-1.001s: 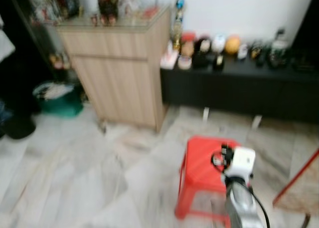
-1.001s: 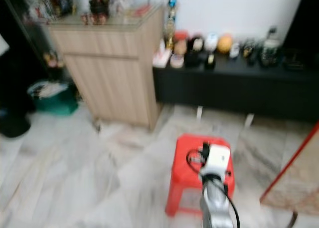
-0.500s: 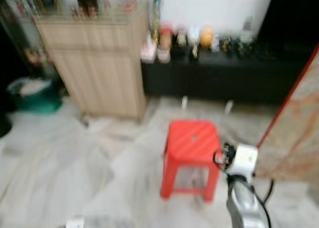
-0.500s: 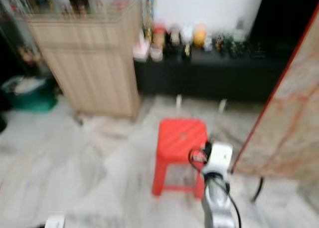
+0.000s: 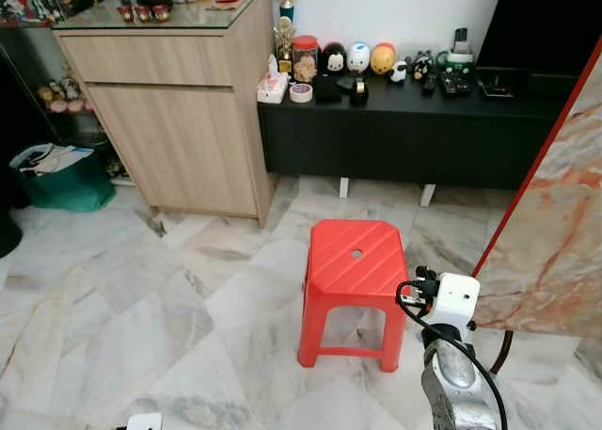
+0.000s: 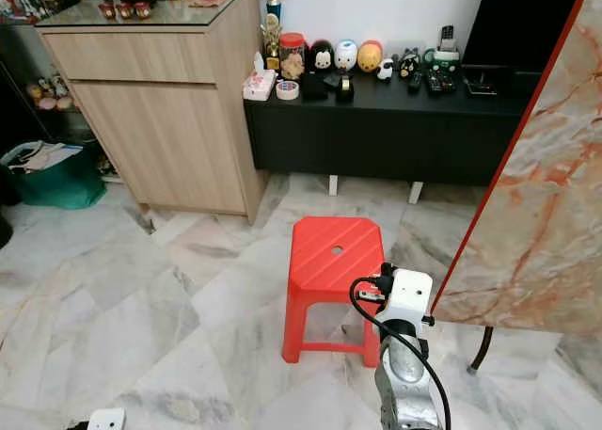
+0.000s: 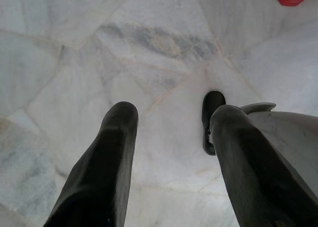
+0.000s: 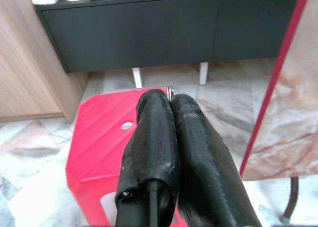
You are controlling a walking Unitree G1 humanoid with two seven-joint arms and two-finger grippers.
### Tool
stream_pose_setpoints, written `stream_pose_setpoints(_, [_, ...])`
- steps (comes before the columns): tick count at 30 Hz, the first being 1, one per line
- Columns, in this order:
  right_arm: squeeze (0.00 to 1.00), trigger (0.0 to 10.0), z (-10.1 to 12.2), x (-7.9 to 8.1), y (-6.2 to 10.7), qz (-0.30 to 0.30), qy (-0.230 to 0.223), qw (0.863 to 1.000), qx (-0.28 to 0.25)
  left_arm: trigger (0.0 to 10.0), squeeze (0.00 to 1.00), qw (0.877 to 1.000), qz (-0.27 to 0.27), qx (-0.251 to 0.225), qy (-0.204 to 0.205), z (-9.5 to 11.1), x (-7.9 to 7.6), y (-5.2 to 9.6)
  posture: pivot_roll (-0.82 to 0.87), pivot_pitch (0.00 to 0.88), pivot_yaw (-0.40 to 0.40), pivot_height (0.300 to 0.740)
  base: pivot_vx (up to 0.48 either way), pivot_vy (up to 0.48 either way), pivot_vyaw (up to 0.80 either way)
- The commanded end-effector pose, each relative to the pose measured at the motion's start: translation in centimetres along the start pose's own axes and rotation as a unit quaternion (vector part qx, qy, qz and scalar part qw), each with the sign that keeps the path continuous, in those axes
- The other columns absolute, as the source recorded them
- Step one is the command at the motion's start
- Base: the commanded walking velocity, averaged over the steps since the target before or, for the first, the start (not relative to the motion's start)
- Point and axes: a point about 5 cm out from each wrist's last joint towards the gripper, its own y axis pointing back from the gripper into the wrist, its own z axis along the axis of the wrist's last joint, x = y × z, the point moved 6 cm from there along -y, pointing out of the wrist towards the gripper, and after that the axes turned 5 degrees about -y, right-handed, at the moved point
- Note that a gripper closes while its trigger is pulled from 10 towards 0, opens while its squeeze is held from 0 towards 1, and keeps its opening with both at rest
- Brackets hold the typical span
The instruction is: Hang keys on a hook
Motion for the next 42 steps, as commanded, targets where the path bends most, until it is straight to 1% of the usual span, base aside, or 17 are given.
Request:
stream_pose_setpoints(1, [0.0, 10.0, 0.0, -0.2, 0.0, -0.005, 0.001, 1.0, 0.001, 10.0, 0.0, 1.0, 0.001, 0.006, -0.007, -0.5, 0.1, 0.1, 0.01, 0.019, 0.007, 0.74, 0.0, -0.48, 0.0])
stream_pose_setpoints(8, [0.0, 10.0, -0.1, -0.7, -0.1, -0.018, -0.008, 1.0, 0.002, 10.0, 0.0, 1.0, 0.0, 0.008, -0.008, -0.7, 0.2, 0.2, 0.01, 0.019, 0.006, 0.74, 0.0, -0.48, 0.0])
stream_pose_setpoints(14, [0.0, 10.0, 0.1, -0.8, -0.1, -0.021, -0.012, 1.0, 0.0, 10.0, 0.0, 1.0, 0.0, 0.01, -0.012, -0.9, 0.5, 0.2, 0.01, 0.019, 0.007, 0.74, 0.0, -0.48, 0.0])
stream_pose_setpoints(21, [0.0, 10.0, -0.1, -0.6, -0.2, -0.021, -0.011, 1.0, 0.005, 10.0, 0.0, 1.0, 0.001, 0.009, -0.012, -0.7, 0.6, 0.2, 0.01, 0.015, 0.009, 0.74, 0.0, -0.48, 0.0])
stream_pose_setpoints(23, [0.0, 10.0, 0.0, -0.6, -0.3, -0.021, -0.013, 1.0, 0.005, 10.0, 0.0, 1.0, -0.002, 0.003, -0.014, 0.2, 0.0, -0.1, 0.01, 0.012, 0.01, 0.74, 0.0, -0.48, -0.79])
stream_pose_setpoints(25, [0.0, 10.0, 0.0, -0.6, -0.4, -0.02, -0.013, 1.0, 0.005, 10.0, 0.0, 1.0, -0.003, 0.0, -0.015, 0.4, -0.2, -0.1, 0.01, 0.012, 0.01, 0.74, 0.0, -0.48, -0.79])
stream_pose_setpoints(37, [0.0, 10.0, 0.0, -0.6, -0.5, -0.02, -0.009, 1.0, 0.004, 10.0, 0.0, 1.0, -0.006, -0.012, -0.018, 1.7, -0.2, -0.4, -0.01, 0.0, 0.016, 0.74, 0.0, -0.48, -0.79])
stream_pose_setpoints(42, [0.0, 10.0, 0.2, -0.4, -0.6, -0.015, -0.01, 1.0, -0.001, 10.0, 0.0, 1.0, -0.008, -0.019, -0.019, 2.6, -0.4, -0.6, -0.01, 0.0, 0.017, 0.74, 0.0, -0.48, -0.8])
